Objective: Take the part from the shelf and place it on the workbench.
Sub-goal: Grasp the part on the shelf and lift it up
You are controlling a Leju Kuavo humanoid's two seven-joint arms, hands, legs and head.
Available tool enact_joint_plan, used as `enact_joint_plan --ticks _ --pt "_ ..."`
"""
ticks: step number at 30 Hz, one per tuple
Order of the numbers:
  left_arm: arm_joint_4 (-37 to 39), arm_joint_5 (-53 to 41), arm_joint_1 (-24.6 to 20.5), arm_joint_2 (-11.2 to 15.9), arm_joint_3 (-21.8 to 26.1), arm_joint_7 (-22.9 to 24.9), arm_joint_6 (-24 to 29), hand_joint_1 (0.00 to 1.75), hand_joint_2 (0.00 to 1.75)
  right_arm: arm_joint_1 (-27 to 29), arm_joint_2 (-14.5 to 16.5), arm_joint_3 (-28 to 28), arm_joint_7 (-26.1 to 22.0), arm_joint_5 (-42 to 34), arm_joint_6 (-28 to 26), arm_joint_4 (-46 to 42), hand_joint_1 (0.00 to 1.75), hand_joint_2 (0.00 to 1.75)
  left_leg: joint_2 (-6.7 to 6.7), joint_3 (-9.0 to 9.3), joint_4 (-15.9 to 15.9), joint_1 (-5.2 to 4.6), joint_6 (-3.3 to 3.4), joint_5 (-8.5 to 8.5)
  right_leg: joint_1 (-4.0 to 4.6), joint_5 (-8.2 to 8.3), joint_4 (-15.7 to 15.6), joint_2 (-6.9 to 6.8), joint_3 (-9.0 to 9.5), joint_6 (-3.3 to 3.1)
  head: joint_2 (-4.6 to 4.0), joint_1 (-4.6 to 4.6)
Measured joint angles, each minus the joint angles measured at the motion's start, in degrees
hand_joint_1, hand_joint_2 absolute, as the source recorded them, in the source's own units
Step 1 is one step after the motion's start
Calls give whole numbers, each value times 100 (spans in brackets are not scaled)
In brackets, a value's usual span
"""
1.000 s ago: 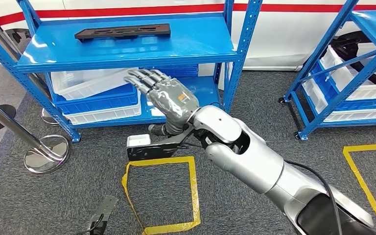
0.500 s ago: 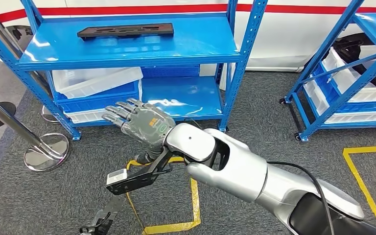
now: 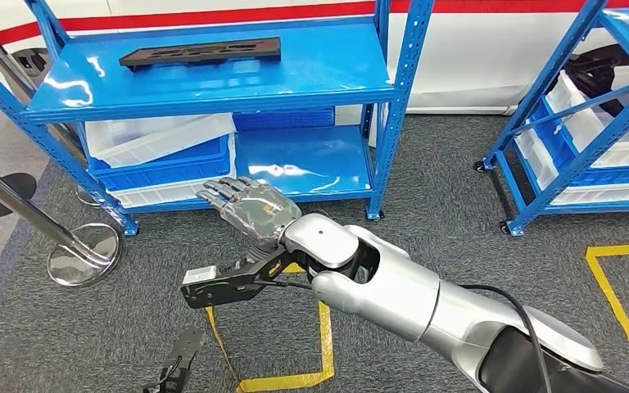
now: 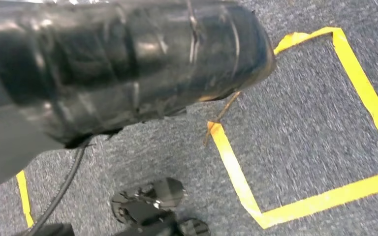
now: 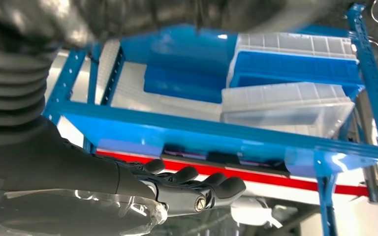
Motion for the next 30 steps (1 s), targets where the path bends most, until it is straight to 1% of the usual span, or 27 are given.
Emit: enact_joint_plan --ticks 1,2,3,4,5,6,8,9,10,11,12,13,14,15,16,17,18,19,20,22,24,25,26,27,28,29,30 --pt "2 -4 9 12 1 -20 34 0 0 17 3 0 16 -11 -27 25 0 0 1 35 -192 -2 14 194 4 -17 12 1 16 -5 0 -1" --pt "3 -8 12 24 2 -41 73 0 0 25 8 0 35 -10 -54 47 0 0 4 157 -538 -5 35 434 6 -36 24 3 33 -7 0 -1" --pt "4 -12 7 35 5 -60 119 0 0 26 11 0 56 7 -77 66 0 0 11 321 -938 -20 62 638 20 -60 41 7 45 4 0 -1" --pt "4 -16 -3 44 14 -75 170 0 0 25 15 0 76 32 -99 85 0 0 20 469 -1276 -35 86 758 32 -81 58 10 47 20 0 1" --pt "4 -21 -11 50 28 -82 226 0 0 26 16 0 93 62 -118 106 0 0 28 565 -1487 -51 105 807 40 -94 67 10 44 39 0 5" --pt "4 -33 -15 57 47 -84 296 0 0 27 16 0 102 98 -136 133 0 0 32 613 -1588 -69 120 798 45 -105 73 6 38 64 0 6" --pt "5 -64 -11 68 75 -80 432 0 0 31 15 0 110 158 -159 179 0 0 32 635 -1638 -61 155 800 34 -124 79 -4 27 113 0 10" --pt "7 -78 -9 74 80 -76 492 0 0 32 15 0 112 187 -168 196 0 0 31 652 -1665 -50 176 810 30 -176 139 -5 4 143 0 11" --pt "7 -82 -8 81 81 -71 547 0 0 34 14 0 114 210 -178 206 0 0 32 671 -1690 -35 201 820 26 -282 302 -3 -67 173 0 16" --pt "8 -83 -8 91 82 -67 602 0 0 39 13 0 119 231 -190 215 0 0 34 686 -1702 -24 219 824 17 -432 574 0 -193 200 0 19" --pt "8 -81 -9 104 84 -62 656 0 0 51 10 0 125 249 -203 223 0 0 34 690 -1703 -25 232 819 3 -601 933 2 -361 224 0 21" --pt "9 -75 -5 122 86 -57 707 0 0 69 5 0 132 262 -214 232 0 0 34 692 -1699 -25 242 813 -13 -733 1290 1 -543 245 0 22" --pt "10 -64 4 142 89 -53 744 0 0 93 -4 0 140 272 -221 241 0 0 32 694 -1693 -23 242 805 -34 -774 1523 1 -674 264 0 21" --pt "11 -43 17 161 93 -50 770 0 0 113 -13 0 148 282 -229 251 0 0 29 697 -1683 -19 238 793 -57 -712 1571 0 -718 281 0 22" --pt "13 -12 33 183 103 -48 794 0 0 126 -23 0 162 296 -241 258 0 0 23 703 -1663 -11 225 773 -82 -548 1392 0 -653 295 0 22" --pt "15 20 48 204 115 -48 816 0 0 131 -31 0 176 316 -264 262 0 0 17 708 -1634 -1 204 745 -106 -338 1063 -1 -510 307 0 23" --pt "18 55 58 229 132 -51 839 0 0 134 -36 0 189 342 -303 264 0 0 10 705 -1599 4 174 713 -115 -197 729 5 -356 313 0 23" --pt "21 90 63 256 152 -55 861 0 0 138 -40 -1 199 375 -359 264 0 0 4 691 -1557 4 138 678 -117 -117 450 14 -225 303 0 23" --pt "23 125 67 279 175 -62 880 0 0 147 -44 -2 203 415 -425 264 0 0 1 677 -1529 4 102 654 -105 -109 301 24 -154 282 0 20" --pt "26 199 83 317 225 -78 913 0 0 175 -56 -4 210 497 -550 264 0 0 0 675 -1523 12 34 623 -71 -168 235 40 -114 206 0 18" --pt "27 257 105 339 260 -89 944 0 0 193 -71 -9 217 554 -636 257 0 0 12 676 -1484 31 -21 575 -70 -184 211 46 -57 130 0 11" --pt "28 288 111 347 274 -93 956 0 0 195 -75 -17 218 571 -665 252 0 0 23 620 -1342 36 -42 510 -76 -195 195 45 -15 94 0 0" --pt "28 313 115 356 288 -98 963 0 0 197 -77 -28 219 581 -686 243 0 0 33 492 -1083 37 -56 409 -77 -214 183 41 31 62 0 -9" --pt "28 336 122 363 308 -103 968 0 0 203 -78 -39 220 587 -702 235 0 0 42 306 -726 37 -64 291 -66 -243 179 37 72 38 0 -16" --pt "29 354 132 369 331 -108 974 0 0 217 -79 -49 220 596 -717 227 0 0 42 79 -350 36 -66 187 -51 -276 180 35 109 19 0 -18" --pt "30 369 148 374 354 -114 980 0 0 238 -79 -56 221 603 -732 221 0 0 42 -120 -63 34 -62 148 -35 -314 181 37 153 8 0 -18" --pt "31 382 166 377 372 -120 985 0 0 263 -80 -62 223 613 -746 218 0 0 42 -236 40 29 -46 212 -19 -358 181 42 208 3 0 -17"
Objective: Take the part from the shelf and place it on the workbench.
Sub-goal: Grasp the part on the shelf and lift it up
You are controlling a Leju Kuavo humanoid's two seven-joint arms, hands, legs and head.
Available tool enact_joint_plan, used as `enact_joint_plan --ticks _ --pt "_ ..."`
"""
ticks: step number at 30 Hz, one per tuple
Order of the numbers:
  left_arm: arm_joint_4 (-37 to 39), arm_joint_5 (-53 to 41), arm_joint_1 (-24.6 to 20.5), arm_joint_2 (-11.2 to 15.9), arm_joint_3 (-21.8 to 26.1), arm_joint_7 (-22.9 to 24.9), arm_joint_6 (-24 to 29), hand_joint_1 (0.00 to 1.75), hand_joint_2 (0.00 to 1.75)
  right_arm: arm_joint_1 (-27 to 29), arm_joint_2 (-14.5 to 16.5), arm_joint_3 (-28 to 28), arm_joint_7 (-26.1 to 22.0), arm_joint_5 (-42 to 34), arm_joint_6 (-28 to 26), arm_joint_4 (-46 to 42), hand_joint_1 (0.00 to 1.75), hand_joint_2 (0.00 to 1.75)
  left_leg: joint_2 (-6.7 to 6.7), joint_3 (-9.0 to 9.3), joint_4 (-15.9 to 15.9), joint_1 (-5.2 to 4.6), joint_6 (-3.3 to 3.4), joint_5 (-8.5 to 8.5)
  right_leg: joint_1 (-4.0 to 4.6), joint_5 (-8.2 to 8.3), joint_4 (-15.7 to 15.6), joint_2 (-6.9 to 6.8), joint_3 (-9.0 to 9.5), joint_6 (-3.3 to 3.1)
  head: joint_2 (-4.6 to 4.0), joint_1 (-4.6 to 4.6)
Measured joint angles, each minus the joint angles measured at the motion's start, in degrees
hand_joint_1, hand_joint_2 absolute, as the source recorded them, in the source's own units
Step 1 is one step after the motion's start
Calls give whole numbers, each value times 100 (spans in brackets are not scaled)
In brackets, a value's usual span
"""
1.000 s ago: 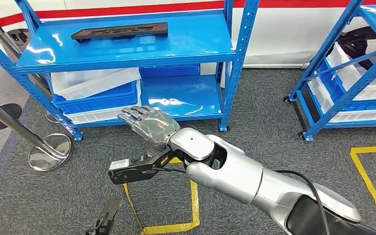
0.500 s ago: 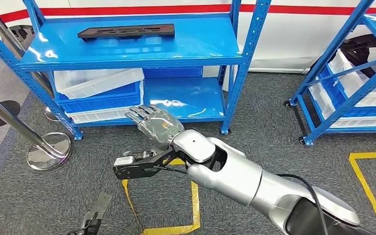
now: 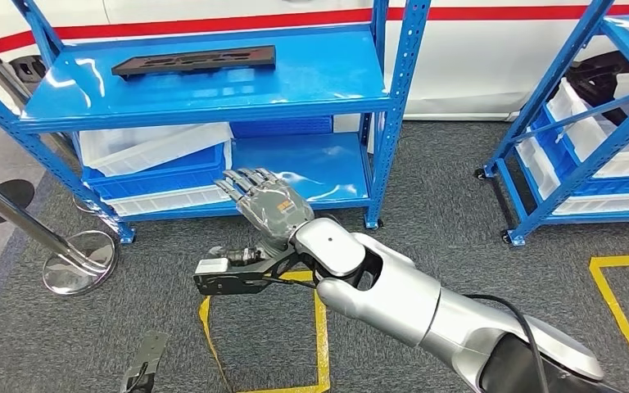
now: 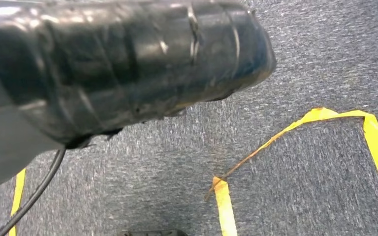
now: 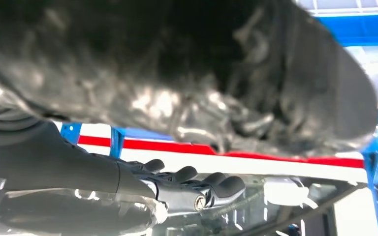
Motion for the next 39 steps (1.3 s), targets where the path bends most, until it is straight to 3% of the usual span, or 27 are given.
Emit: enact_joint_plan --ticks 1,3,4,6,9,11,13,15,16,17,19,20,21,22,25,27,29,30,31,32,34,35,36,37,39 --pt "1 11 15 3 12 -5 5 0 0 23 -1 -7 2 9 -14 -2 0 0 0 -10 -101 -9 25 159 12 -50 0 6 67 -2 0 -1" --pt "1 26 27 11 23 -15 14 0 0 47 -2 -25 8 22 -27 -18 0 0 2 247 -787 -54 108 623 20 -170 -15 12 221 9 0 4" --pt "2 29 26 18 29 -20 17 0 0 49 -3 -35 9 25 -31 -30 0 0 1 405 -1115 -89 149 761 23 -222 -30 15 281 27 0 4" --pt "3 38 18 36 46 -27 19 0 0 56 -3 -61 12 29 -40 -53 0 0 3 616 -1484 -146 216 750 21 -278 -83 15 356 75 0 -3" --pt "5 50 37 56 87 -29 17 0 0 77 -5 -96 13 34 -51 -78 0 0 -1 796 -1678 -139 286 640 28 -248 -24 4 398 141 0 -8" --pt "6 50 46 60 103 -29 16 0 0 76 -8 -124 13 38 -57 -94 0 0 -7 954 -1761 -114 330 581 26 -279 406 -1 158 175 0 1" --pt "6 56 46 60 115 -33 16 0 0 91 -14 -140 14 39 -61 -97 0 0 -10 1088 -1782 -112 356 476 7 -466 1099 -2 -340 216 0 5" --pt "7 76 57 59 131 -41 23 0 0 134 -25 -144 14 39 -63 -95 0 0 -16 1250 -1778 -107 357 337 -18 -647 1453 -3 -776 258 0 6" --pt "8 88 63 58 138 -45 32 0 0 149 -31 -145 14 37 -64 -94 0 0 -22 1351 -1772 -102 350 258 -34 -603 1370 -5 -868 275 0 6" --pt "9 97 67 58 145 -49 42 0 0 157 -33 -149 14 26 -63 -94 0 0 -28 1464 -1766 -96 336 170 -53 -427 1131 -6 -879 290 0 6" --pt "17 111 68 60 169 -55 64 0 0 159 -39 -160 2 -28 -59 -91 0 0 -42 1653 -1731 -88 281 -18 -82 223 448 -7 -803 299 0 -1" --pt "22 120 57 61 183 -59 71 0 0 161 -42 -166 -12 -66 -56 -91 0 0 -52 1705 -1707 -88 243 -98 -79 475 215 -3 -770 269 0 -12" --pt "27 129 48 63 195 -63 76 0 0 164 -45 -169 -26 -102 -54 -94 0 0 -58 1731 -1694 -84 204 -158 -62 627 89 3 -760 224 0 -20" --pt "30 133 37 64 204 -67 79 0 0 162 -48 -175 -38 -133 -55 -99 0 0 -62 1752 -1673 -77 172 -188 -36 616 70 8 -763 166 0 -26" --pt "30 137 38 60 217 -71 83 0 0 139 -42 -194 -68 -199 -71 -135 0 0 -39 1646 -1460 -45 93 -194 -32 562 11 21 -655 47 0 -22" --pt "30 143 36 52 227 -70 83 0 0 132 -37 -198 -87 -234 -90 -156 0 0 -16 1266 -848 -35 43 -280 -43 510 -44 25 -547 -4 0 -32" --pt "31 151 51 50 242 -67 82 0 0 138 -38 -198 -92 -263 -110 -156 0 0 -11 743 -197 -32 9 -507 -35 433 -56 23 -467 -28 0 -34" --pt "32 153 64 50 250 -64 82 0 0 143 -38 -198 -93 -273 -119 -156 0 0 -11 543 -55 -32 5 -570 -31 386 -53 23 -422 -30 0 -34" --pt "32 154 76 50 257 -62 83 0 0 146 -38 -198 -93 -279 -125 -156 0 0 -9 434 -99 -33 12 -511 -25 334 -48 20 -363 -30 0 -34" --pt "32 154 80 50 265 -61 85 0 0 147 -37 -198 -93 -284 -129 -157 0 0 0 425 -327 -34 29 -301 -21 279 -43 10 -289 -29 0 -34" --pt "32 153 71 51 277 -55 93 0 0 146 -35 -199 -93 -286 -134 -157 0 0 119 571 -1048 -63 81 319 -7 163 -36 -28 -138 -6 0 -32" --pt "33 152 57 51 282 -51 99 0 0 141 -34 -201 -94 -286 -140 -158 0 0 186 646 -1339 -94 114 508 4 116 -29 -50 -92 18 0 -35" --pt "34 152 44 50 287 -47 104 0 0 139 -34 -203 -94 -286 -147 -162 0 0 232 685 -1505 -126 150 609 17 77 -27 -74 -67 49 0 -36" --pt "36 151 35 50 291 -44 109 0 0 138 -33 -205 -93 -286 -155 -167 0 0 226 691 -1546 -152 179 587 27 49 -25 -103 -48 84 0 -33" --pt "36 151 37 49 296 -42 116 0 0 138 -33 -215 -93 -284 -163 -186 0 0 146 716 -1593 -145 236 630 37 -15 -23 -157 -36 145 0 -26"
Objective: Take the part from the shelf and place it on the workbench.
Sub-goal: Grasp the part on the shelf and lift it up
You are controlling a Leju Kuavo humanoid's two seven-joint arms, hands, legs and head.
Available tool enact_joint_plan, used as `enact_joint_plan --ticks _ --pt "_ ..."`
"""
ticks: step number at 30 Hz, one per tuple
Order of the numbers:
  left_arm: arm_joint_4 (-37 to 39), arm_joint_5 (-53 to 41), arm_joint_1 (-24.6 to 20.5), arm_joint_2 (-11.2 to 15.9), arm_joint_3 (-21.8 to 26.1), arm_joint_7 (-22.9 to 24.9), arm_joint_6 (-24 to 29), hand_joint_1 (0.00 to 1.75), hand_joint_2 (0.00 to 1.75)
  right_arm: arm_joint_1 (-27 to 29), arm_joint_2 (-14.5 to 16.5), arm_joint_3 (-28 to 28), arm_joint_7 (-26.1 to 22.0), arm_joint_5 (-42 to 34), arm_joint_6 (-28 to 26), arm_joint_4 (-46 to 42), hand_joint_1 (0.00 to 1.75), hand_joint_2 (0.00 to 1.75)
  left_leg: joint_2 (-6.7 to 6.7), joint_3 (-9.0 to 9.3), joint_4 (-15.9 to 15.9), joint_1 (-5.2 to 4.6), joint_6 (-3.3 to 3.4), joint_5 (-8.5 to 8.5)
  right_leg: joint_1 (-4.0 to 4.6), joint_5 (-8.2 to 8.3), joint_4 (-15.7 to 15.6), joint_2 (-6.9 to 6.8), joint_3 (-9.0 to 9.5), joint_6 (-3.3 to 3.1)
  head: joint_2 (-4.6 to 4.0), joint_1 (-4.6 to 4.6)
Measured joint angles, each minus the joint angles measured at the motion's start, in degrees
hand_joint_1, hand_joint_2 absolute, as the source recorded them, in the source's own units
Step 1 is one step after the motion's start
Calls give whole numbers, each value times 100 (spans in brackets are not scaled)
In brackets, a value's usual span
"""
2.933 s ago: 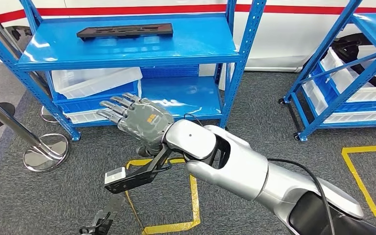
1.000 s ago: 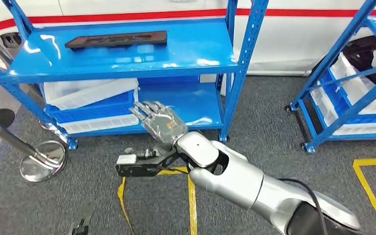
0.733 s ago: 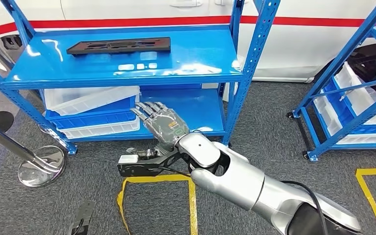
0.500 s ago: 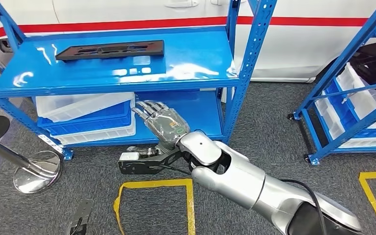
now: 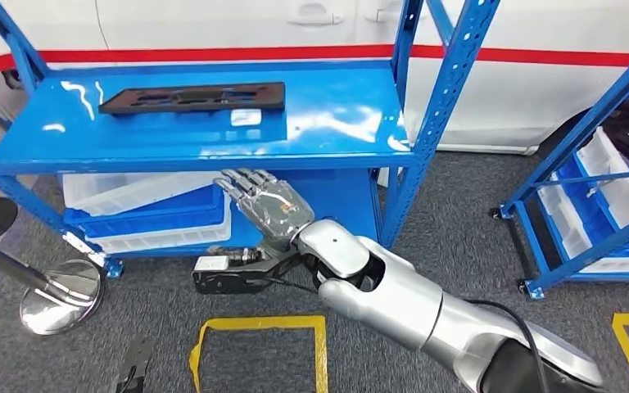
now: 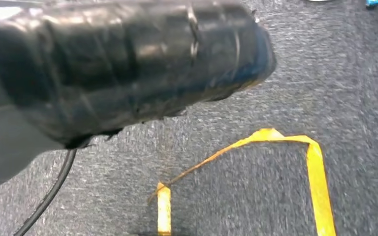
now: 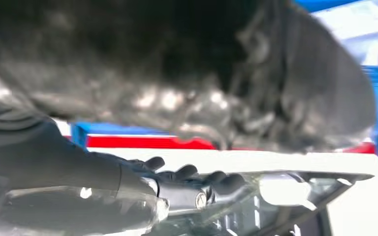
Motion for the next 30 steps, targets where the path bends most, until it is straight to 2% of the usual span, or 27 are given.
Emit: enact_joint_plan --ticks 2,3,5,6,7,8,10,11,12,13,15,17,19,20,21,22,23,25,27,30 --pt "0 1 3 -3 1 -1 5 0 0 -4 -3 -25 0 3 -8 -17 0 0 -82 42 -56 30 46 12 -3 -188 248 17 -96 42 0 10" --pt "0 2 1 -5 3 -1 10 0 0 -3 -4 -38 0 4 -14 -21 0 0 -122 62 -71 39 67 11 -10 -346 541 45 -236 58 0 13" --pt "0 3 -2 -6 7 -1 21 0 0 12 -9 -51 0 6 -23 -20 0 0 -208 78 -69 36 99 -6 -11 -626 1268 80 -630 77 0 19" --pt "1 4 0 -7 9 -1 28 0 0 25 -13 -51 1 8 -26 -20 0 0 -259 85 -65 34 106 -16 -13 -653 1507 88 -792 81 0 18" --pt "1 4 4 -8 10 2 34 0 0 36 -17 -51 1 9 -26 -20 0 0 -314 94 -59 33 109 -27 -13 -568 1549 95 -864 76 0 20" --pt "1 4 6 -9 12 6 42 0 0 42 -19 -52 2 12 -27 -20 0 0 -375 111 -50 33 106 -42 -14 -378 1366 113 -825 62 0 20" --pt "1 3 8 -15 14 13 56 0 0 42 -20 -56 2 17 -32 -20 0 0 -491 149 -27 33 86 -81 -18 71 628 273 -521 2 0 16" --pt "0 2 4 -19 14 16 60 0 0 37 -19 -58 2 20 -34 -20 0 0 -547 156 -11 36 71 -97 -21 203 295 367 -369 -28 0 12" --pt "1 2 1 -22 14 17 64 0 0 34 -19 -60 2 22 -37 -20 0 0 -590 149 -6 48 48 -102 -23 257 94 436 -270 -51 0 11" --pt "2 2 3 -24 14 18 67 0 0 30 -18 -61 2 23 -39 -20 0 0 -636 137 -12 63 20 -98 -16 243 19 458 -227 -65 0 12" --pt "2 3 18 -22 16 21 75 0 0 25 -15 -63 2 23 -40 -23 0 0 -702 124 -43 82 -45 -80 -22 270 -68 371 -179 -92 0 15" --pt "2 2 30 -29 18 24 79 0 0 18 -9 -64 2 23 -43 -32 0 0 -551 61 100 62 -105 -196 -53 317 -185 284 -106 -129 0 5" --pt "2 1 23 -36 20 30 81 0 0 13 -2 -64 4 1 -48 -36 0 0 -297 -205 694 68 -171 -512 -62 339 -243 204 -59 -147 0 -8" --pt "2 1 19 -37 21 36 83 0 0 20 0 -64 10 -30 -47 -31 0 0 -235 -383 1070 88 -204 -668 -61 338 -245 165 -55 -150 0 -12" --pt "2 2 21 -38 22 43 85 0 0 37 0 -64 24 -76 -34 -23 0 0 -208 -523 1353 112 -232 -753 -60 335 -243 132 -56 -150 0 -13" --pt "2 4 26 -40 22 49 89 0 0 54 0 -64 45 -126 1 -12 0 0 -196 -570 1442 138 -256 -735 -62 331 -241 105 -56 -146 0 -14" --pt "2 7 32 -42 22 55 91 0 0 66 0 -63 73 -168 51 2 0 0 -185 -504 1307 163 -276 -618 -66 325 -237 86 -55 -138 0 -12" --pt "2 15 36 -44 22 56 93 0 0 66 1 -62 128 -212 154 23 0 0 -141 -114 558 201 -310 -279 -72 300 -214 64 -53 -99 0 -13" --pt "2 24 37 -49 23 50 93 0 0 54 2 -61 165 -217 197 36 0 0 -126 189 -9 188 -272 -113 -59 271 -175 58 -65 -42 0 -5" --pt "2 35 54 -51 24 45 95 0 0 53 2 -57 177 -215 222 55 0 0 -148 237 -91 151 -138 -110 -53 254 -162 55 -68 39 0 18"
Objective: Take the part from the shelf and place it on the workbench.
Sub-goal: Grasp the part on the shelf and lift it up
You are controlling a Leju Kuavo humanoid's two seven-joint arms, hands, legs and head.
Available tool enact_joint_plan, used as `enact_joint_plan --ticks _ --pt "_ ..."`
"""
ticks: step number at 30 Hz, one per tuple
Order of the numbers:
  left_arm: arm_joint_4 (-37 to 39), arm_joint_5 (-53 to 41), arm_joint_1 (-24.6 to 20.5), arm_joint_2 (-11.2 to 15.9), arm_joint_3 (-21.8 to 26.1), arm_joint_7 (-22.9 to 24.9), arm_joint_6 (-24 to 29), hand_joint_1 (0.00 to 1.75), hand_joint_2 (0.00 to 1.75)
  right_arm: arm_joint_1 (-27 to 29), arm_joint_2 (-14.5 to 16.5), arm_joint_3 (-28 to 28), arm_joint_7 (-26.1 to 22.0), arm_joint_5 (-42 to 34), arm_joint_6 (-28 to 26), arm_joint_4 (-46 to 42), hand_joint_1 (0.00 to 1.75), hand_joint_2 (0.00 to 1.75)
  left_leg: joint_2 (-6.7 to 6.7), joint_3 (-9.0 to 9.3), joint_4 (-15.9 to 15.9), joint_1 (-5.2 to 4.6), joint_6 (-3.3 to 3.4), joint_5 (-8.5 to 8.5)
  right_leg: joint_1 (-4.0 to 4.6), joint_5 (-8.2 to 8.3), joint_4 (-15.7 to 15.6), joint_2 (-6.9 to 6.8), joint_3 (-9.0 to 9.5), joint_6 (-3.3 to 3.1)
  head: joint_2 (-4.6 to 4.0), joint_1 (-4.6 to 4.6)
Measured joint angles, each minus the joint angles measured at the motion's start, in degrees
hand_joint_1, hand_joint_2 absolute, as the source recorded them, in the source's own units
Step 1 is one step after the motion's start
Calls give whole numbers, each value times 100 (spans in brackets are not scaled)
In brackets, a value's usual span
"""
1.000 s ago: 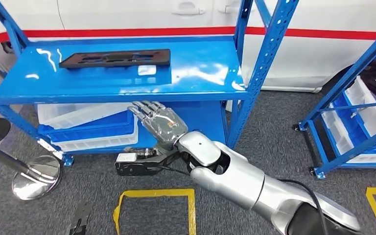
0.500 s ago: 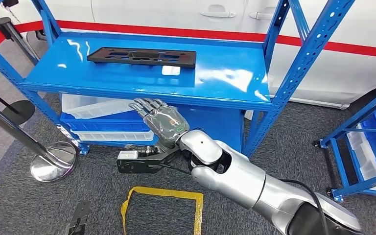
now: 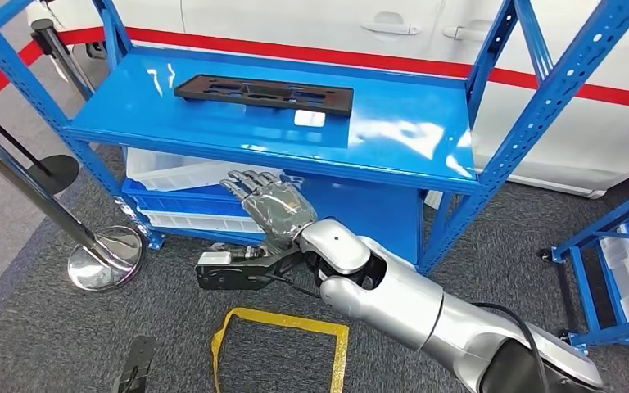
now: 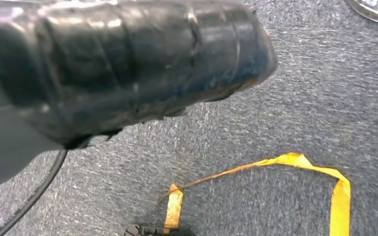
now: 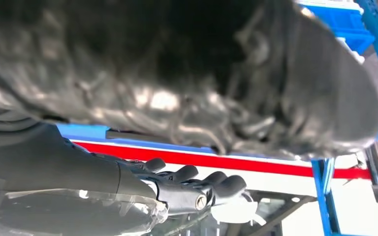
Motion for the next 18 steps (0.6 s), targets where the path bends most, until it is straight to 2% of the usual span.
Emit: enact_joint_plan --ticks 2,3,5,6,7,8,10,11,12,13,16,18 --pt "0 6 3 0 1 -2 1 0 0 -3 -1 1 0 1 7 9 0 0 -2 18 -25 1 86 15 -18 -141 179 10 -75 47 0 3" --pt "0 8 1 0 2 -3 1 0 0 -4 -2 1 0 1 5 12 0 0 -1 26 -37 1 126 21 -25 -297 440 19 -193 61 0 4" --pt "0 12 1 0 2 -5 1 0 0 7 -3 1 0 1 4 25 0 0 -3 27 -37 -28 177 17 -29 -667 1242 31 -567 65 0 4" --pt "0 14 6 0 2 -6 1 0 0 19 -5 1 0 1 4 35 0 0 -8 27 -36 -41 186 15 -28 -773 1577 35 -732 64 0 3" --pt "0 16 10 0 2 -6 1 0 0 29 -7 1 1 1 4 45 0 0 -16 27 -35 -53 189 15 -28 -772 1727 39 -813 56 0 4" --pt "0 18 12 0 2 -6 1 0 0 36 -9 1 1 1 4 53 0 0 -29 30 -32 -60 189 14 -26 -650 1617 42 -770 40 0 3" --pt "0 18 10 -4 3 -6 1 0 0 32 -10 1 1 1 4 58 0 0 -58 41 -23 -63 179 7 -11 -250 855 56 -415 -21 0 4" --pt "0 18 8 -8 3 -7 1 0 0 26 -10 1 0 1 3 58 0 0 -70 37 -11 -72 167 1 2 -104 457 65 -219 -49 0 1" --pt "0 18 9 -12 3 -7 1 0 0 21 -9 1 0 1 3 58 0 0 -78 28 -5 -76 147 1 15 -26 190 73 -88 -68 0 1" --pt "0 18 12 -15 3 -7 1 0 0 18 -8 1 0 1 2 59 0 0 -82 16 -1 -78 124 4 30 -13 67 79 -31 -80 0 -1" --pt "0 20 27 -16 3 -7 1 0 0 14 -3 1 1 1 2 66 0 0 -74 -6 14 -57 35 -13 29 25 -2 68 -4 -124 0 -2" --pt "0 20 24 -15 3 -8 1 0 0 2 5 1 1 1 2 68 0 0 -50 -139 328 -44 -22 -226 5 60 -55 49 22 -164 0 -12"
